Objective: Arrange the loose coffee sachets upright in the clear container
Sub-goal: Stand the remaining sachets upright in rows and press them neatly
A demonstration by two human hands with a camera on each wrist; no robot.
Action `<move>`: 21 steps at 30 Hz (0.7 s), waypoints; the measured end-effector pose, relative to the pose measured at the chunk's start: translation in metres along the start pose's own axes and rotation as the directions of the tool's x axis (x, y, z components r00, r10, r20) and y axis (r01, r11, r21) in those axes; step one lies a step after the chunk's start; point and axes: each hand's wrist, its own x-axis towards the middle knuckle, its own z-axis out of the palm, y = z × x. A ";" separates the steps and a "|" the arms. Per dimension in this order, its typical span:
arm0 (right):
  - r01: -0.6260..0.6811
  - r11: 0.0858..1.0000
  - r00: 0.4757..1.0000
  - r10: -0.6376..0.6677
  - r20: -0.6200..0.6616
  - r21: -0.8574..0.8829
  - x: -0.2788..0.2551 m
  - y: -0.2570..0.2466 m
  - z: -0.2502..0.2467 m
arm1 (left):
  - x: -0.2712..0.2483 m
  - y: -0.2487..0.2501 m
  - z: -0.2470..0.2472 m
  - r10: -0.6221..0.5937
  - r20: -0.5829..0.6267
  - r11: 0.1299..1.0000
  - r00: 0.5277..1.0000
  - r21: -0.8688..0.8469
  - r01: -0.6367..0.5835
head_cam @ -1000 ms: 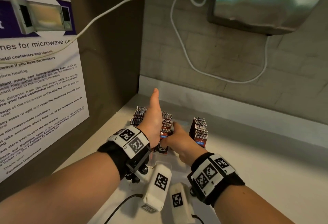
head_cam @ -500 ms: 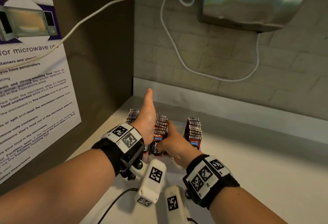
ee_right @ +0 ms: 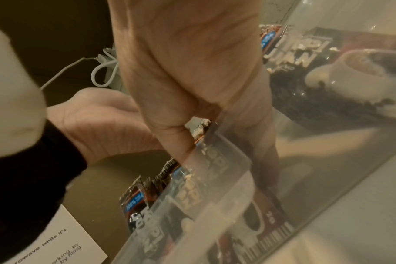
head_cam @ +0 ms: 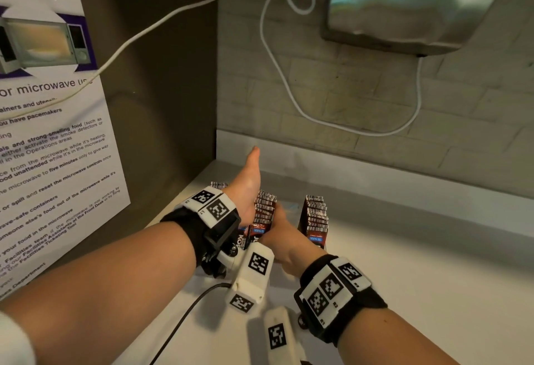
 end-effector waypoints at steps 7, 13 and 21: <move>-0.041 0.998 0.988 0.046 -0.147 0.037 0.004 -0.004 0.001 | -0.003 0.006 0.012 0.029 0.046 0.996 0.999 0.083 -0.033; -0.087 0.991 0.978 0.066 -0.198 -0.102 -0.004 -0.005 -0.008 | -0.007 0.004 0.020 -0.001 0.062 0.991 0.998 0.137 -0.007; -0.109 0.988 0.973 0.084 -0.216 -0.109 0.000 -0.001 -0.008 | 0.001 0.000 0.014 -0.064 0.027 0.990 0.998 0.125 0.061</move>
